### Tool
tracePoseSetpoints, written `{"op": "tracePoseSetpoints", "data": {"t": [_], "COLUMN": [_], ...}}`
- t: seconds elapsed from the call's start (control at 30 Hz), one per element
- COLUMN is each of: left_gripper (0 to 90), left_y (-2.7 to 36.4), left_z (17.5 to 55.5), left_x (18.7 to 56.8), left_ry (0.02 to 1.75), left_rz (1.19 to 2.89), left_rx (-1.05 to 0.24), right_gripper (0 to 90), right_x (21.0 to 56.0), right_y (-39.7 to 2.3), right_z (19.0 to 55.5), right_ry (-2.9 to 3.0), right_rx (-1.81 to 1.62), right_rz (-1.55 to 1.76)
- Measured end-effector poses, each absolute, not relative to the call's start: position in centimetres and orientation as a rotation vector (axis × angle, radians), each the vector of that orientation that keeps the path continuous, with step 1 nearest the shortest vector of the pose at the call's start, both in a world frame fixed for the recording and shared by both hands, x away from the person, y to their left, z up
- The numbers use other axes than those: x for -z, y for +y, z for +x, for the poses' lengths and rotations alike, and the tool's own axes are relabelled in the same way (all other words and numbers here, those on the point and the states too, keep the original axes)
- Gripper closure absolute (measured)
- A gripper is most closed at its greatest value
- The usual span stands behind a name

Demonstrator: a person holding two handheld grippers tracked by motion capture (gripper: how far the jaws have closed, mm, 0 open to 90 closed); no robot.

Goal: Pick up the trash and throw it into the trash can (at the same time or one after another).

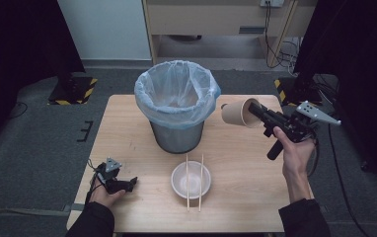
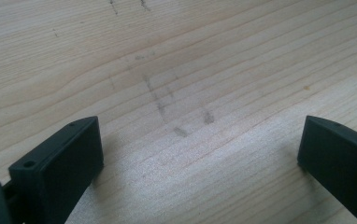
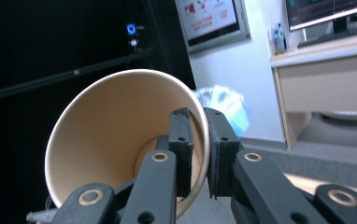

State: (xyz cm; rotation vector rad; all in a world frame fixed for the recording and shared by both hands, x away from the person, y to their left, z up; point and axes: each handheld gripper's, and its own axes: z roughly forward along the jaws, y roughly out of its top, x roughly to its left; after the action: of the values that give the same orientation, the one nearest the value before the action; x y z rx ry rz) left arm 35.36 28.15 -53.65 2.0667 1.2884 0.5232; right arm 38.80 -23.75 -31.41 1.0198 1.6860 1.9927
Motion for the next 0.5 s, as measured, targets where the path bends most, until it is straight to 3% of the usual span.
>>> {"op": "tracePoseSetpoints", "data": {"t": [0.5], "left_gripper": [0.0], "left_y": [28.1], "left_z": [35.4], "left_x": [53.6], "left_ry": [1.289], "left_rz": [2.066], "left_rx": [-0.523], "right_gripper": [82.9], "right_x": [27.4], "right_y": [-20.9], "right_z": [40.8], "right_ry": [1.613], "right_rx": [-2.03], "right_rz": [0.96]}}
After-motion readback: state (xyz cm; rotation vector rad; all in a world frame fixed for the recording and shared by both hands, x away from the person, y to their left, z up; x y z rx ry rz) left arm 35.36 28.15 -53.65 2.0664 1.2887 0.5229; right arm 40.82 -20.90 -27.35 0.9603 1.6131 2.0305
